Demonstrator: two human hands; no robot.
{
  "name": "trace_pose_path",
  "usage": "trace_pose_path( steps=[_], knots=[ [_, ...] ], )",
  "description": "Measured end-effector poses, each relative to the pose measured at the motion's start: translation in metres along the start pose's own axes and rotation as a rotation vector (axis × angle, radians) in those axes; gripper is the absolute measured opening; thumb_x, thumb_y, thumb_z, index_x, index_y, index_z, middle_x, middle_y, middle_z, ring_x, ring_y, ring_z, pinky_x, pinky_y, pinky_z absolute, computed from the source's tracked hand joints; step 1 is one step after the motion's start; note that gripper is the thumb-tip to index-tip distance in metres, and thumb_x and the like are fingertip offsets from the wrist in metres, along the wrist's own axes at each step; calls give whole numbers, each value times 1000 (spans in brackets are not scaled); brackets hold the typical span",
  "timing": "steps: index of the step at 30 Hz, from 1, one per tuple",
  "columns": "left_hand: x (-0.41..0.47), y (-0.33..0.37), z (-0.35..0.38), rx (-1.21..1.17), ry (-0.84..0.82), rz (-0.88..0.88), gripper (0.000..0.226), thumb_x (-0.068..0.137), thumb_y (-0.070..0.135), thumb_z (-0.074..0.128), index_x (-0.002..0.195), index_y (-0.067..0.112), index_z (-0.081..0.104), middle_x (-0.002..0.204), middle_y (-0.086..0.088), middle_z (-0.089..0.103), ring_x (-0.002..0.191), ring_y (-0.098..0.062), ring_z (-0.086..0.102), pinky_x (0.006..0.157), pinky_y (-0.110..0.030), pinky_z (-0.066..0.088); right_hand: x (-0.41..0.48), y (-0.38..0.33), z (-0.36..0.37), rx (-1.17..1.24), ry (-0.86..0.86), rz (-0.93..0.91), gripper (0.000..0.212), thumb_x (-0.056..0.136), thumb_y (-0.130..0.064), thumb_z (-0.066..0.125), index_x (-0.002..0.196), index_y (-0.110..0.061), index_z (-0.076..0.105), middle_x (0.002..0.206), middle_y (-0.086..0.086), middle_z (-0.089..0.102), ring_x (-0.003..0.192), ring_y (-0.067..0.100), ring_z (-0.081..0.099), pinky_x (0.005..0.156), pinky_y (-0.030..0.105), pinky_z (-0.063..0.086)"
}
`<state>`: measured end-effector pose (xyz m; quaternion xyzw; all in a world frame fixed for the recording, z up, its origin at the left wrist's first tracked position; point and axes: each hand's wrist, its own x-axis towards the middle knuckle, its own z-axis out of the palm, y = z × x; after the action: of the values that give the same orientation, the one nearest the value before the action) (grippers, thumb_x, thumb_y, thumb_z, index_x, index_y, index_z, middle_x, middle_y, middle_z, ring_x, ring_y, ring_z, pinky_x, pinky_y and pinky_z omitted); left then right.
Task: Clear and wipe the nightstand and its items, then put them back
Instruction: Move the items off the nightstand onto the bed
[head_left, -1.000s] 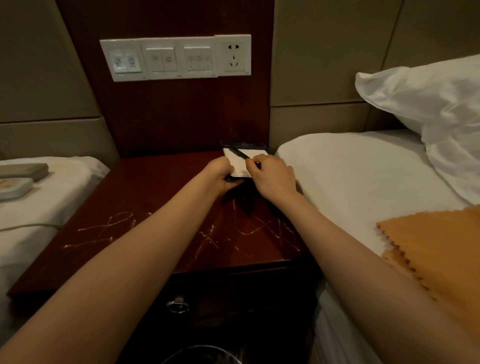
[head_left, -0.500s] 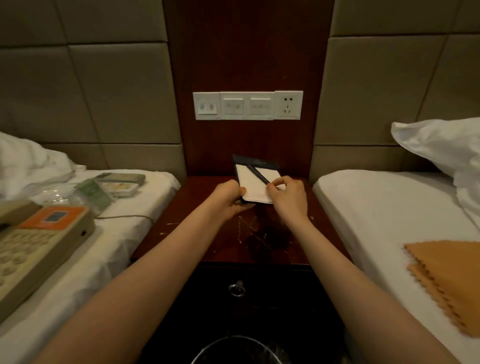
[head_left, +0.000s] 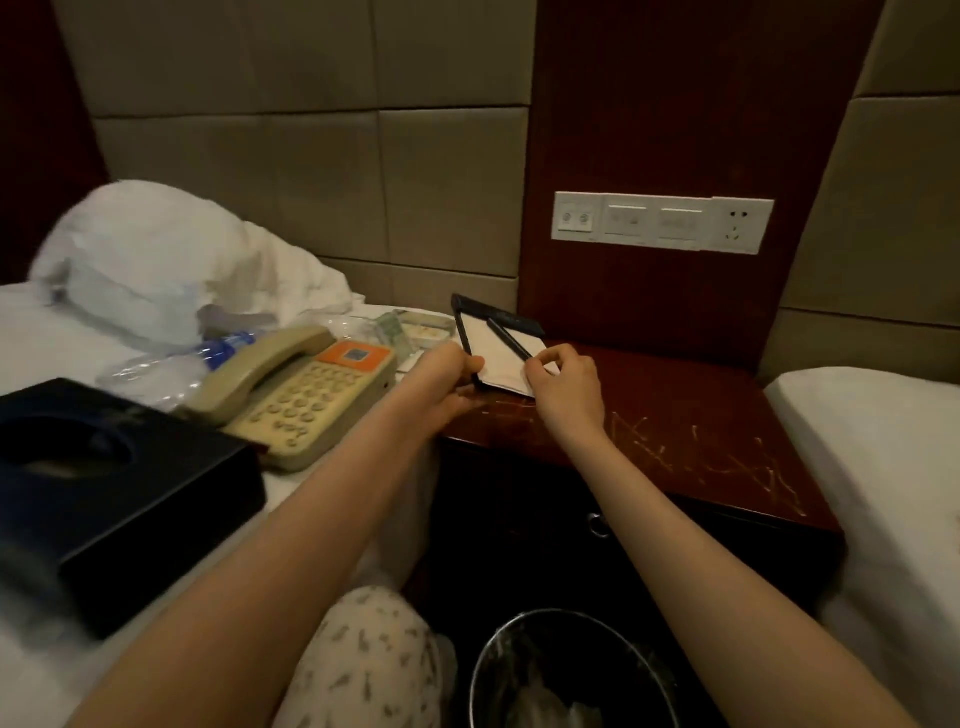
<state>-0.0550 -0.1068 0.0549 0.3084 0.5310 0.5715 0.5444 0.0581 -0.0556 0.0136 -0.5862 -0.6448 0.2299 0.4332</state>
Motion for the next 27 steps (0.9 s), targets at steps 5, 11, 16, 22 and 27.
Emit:
trace_pose_path(
  steps=[5,11,16,22,27],
  knots=[
    [-37,11,-46,-41,99,73,29,95,-7,30,119,-2,46,86,-14,54,106,-33,56,79,-42,46,-27,-41,32,52,-69,-97,21,92,-34,50,106,-19,58,126,5,47,100,15,47,76,28,36],
    [-75,15,-91,-75,249,92,31,96,-4,31,123,4,44,102,-18,58,105,-32,57,83,-41,49,-63,-77,61,69,-163,-182,18,89,-31,52,100,-19,60,126,7,51,112,23,50,84,32,39],
    [-112,21,-137,-37,334,164,42,96,-3,30,136,6,38,128,-18,53,108,-29,56,80,-38,51,-96,-117,87,135,-251,-306,18,88,-29,53,100,-18,61,121,5,56,113,21,50,85,32,39],
    [-157,30,-189,153,536,122,33,99,3,34,131,-1,43,101,-21,57,68,-23,55,80,-38,49,-145,-157,129,216,-385,-378,7,84,-27,55,87,-21,58,118,8,59,105,23,54,85,37,42],
    [-198,27,-227,355,663,78,32,100,6,33,128,-4,46,87,-18,62,66,-22,55,73,-36,50,-185,-183,155,249,-501,-450,12,86,-27,56,94,-18,59,112,6,59,96,19,56,72,31,41]
  ],
)
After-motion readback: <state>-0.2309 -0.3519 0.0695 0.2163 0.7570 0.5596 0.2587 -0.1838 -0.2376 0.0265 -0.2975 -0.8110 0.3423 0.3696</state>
